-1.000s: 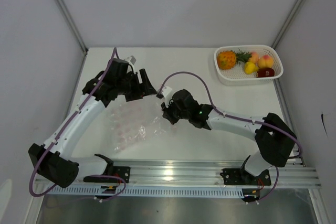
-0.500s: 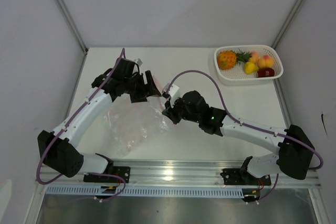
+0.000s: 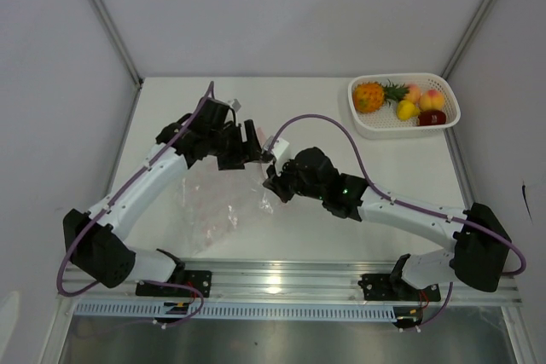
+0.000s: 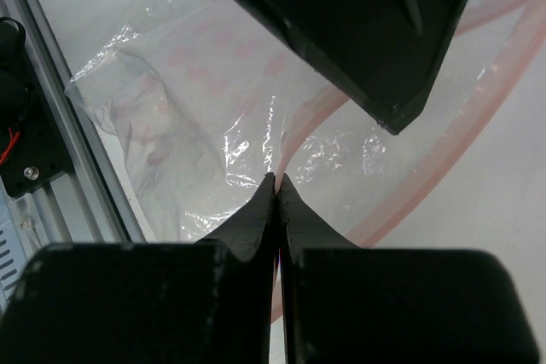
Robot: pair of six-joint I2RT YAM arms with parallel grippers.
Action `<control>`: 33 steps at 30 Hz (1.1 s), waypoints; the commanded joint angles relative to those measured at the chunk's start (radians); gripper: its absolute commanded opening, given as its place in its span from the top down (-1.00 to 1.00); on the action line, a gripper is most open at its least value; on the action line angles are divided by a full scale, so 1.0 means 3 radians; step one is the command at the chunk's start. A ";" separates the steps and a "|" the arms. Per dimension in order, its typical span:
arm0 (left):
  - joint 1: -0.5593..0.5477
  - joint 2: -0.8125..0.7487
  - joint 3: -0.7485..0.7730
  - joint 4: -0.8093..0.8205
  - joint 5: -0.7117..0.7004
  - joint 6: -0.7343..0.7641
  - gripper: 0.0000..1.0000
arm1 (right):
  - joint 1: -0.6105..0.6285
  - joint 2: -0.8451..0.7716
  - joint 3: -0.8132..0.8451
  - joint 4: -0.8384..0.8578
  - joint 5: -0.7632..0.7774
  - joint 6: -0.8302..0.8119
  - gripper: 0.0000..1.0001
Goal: Place the food in the zip-top bag and seal the zipper
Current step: Pick up the zipper food storage bag at the center of the board.
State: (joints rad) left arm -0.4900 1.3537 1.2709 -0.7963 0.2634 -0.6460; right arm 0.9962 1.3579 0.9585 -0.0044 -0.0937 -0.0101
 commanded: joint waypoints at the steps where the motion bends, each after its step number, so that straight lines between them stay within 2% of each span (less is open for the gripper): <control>1: -0.0059 0.0049 0.0079 -0.0004 -0.0096 0.0062 -0.54 | 0.0049 0.0019 0.0226 -0.0092 0.0072 -0.0109 1.00; 7: -0.0095 0.0120 0.0028 -0.0010 -0.0244 0.0103 -0.44 | 0.0105 -0.0037 0.0262 -0.0103 0.0138 -0.0099 1.00; 10: -0.0095 0.0151 0.0003 0.0021 -0.0259 0.0123 -0.16 | 0.0166 -0.0072 0.0267 -0.0128 0.0189 -0.0099 1.00; 13: -0.0095 0.0177 0.0003 0.0082 -0.0198 0.0139 0.31 | 0.0192 -0.0093 0.0262 -0.0164 0.0261 -0.0069 1.00; 14: -0.0095 0.0182 0.0008 0.0103 -0.0183 0.0144 0.61 | 0.0197 -0.0088 0.0267 -0.0174 0.0276 -0.0053 1.00; 16: -0.0095 0.0192 0.0003 0.0123 -0.0137 0.0149 0.93 | 0.0197 -0.0068 0.0307 -0.0261 0.0348 0.0018 0.73; 17: -0.0095 0.0187 -0.0008 0.0133 -0.0116 0.0159 0.99 | 0.0192 -0.0052 0.0318 -0.0297 0.0439 0.0069 0.62; 20: -0.0095 0.0136 -0.0079 0.0225 -0.0009 0.0180 0.99 | 0.0101 -0.0072 0.0318 -0.0374 0.0471 0.0375 0.33; 21: -0.0095 0.0110 -0.0125 0.0256 0.0022 0.0180 0.99 | 0.0070 -0.0113 0.0303 -0.0394 0.0455 0.0452 0.16; 23: -0.0095 0.0014 -0.0212 0.0384 0.0114 0.0195 0.99 | -0.0002 -0.0164 0.0282 -0.0445 0.0414 0.0601 0.04; 26: -0.0095 -0.0135 -0.0360 0.0527 0.0180 0.0236 0.99 | -0.0114 -0.0302 0.0303 -0.0578 0.0506 0.0790 -0.43; 27: -0.0095 -0.0166 -0.0386 0.0553 0.0201 0.0256 0.99 | -0.0160 -0.0384 0.0318 -0.0660 0.0552 0.0846 -0.71; 28: -0.0095 -0.0196 -0.0396 0.0598 0.0221 0.0267 0.99 | -0.0221 -0.0430 0.0328 -0.0706 0.0608 0.0963 -0.75; 29: -0.0095 -0.0262 -0.0452 0.0624 0.0277 0.0287 0.99 | -0.0293 -0.0466 0.0359 -0.0757 0.0629 0.1035 -0.98; 33: -0.0095 -0.0406 -0.0514 0.0722 0.0446 0.0323 0.99 | -0.0860 -0.0523 0.0461 -0.1013 0.0181 0.1230 -0.99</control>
State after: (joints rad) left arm -0.5133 1.2915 1.1233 -0.6502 0.3283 -0.5835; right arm 0.8322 1.2289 1.0340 -0.2466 0.0238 0.2752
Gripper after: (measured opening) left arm 0.006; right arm 0.992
